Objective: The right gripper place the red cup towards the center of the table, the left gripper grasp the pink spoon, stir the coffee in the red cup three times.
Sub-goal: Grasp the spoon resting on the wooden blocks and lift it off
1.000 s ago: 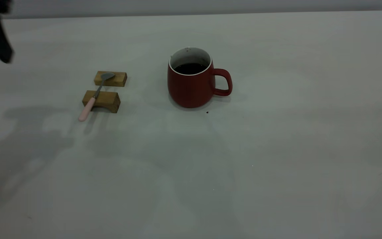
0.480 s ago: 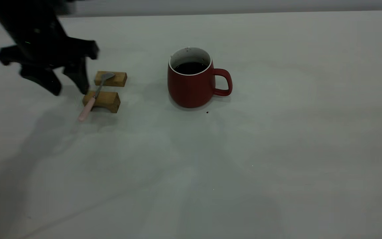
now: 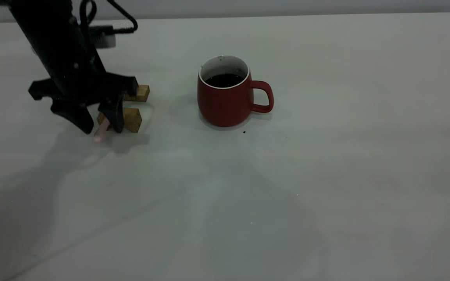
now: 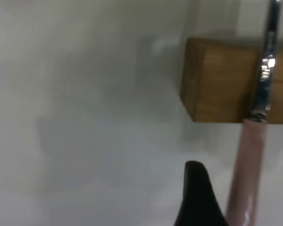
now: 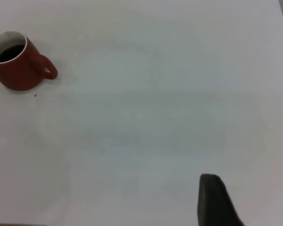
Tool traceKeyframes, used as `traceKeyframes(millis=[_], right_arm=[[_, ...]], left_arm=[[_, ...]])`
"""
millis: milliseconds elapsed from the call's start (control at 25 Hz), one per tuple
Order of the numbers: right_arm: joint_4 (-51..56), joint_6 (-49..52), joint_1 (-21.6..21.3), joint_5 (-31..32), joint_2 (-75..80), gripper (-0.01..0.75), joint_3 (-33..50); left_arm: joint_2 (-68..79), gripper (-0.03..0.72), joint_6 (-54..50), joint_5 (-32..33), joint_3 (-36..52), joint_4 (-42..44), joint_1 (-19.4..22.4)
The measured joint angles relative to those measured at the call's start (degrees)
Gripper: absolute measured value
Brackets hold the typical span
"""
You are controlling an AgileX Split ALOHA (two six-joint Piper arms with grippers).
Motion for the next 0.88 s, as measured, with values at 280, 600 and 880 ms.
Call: traceKeyframes(millis=[280,600,880], right_arm=[[0.00,0.00,0.00,0.00,0.00,0.394,0.00],[0.00,0.00,0.00,0.00,0.00,0.394,0.00],[0.00,0.00,0.00,0.00,0.00,0.394,0.00]], left_arm=[[2.44,0.448,-1.31,-0.84,0.01,-0.23,0.00],[1.18,0.135,-5.64,0.42,-0.06,-0.84,0.00],[-6.89,0.135,-10.18,6.53,-0.49,-21.22,0.00]])
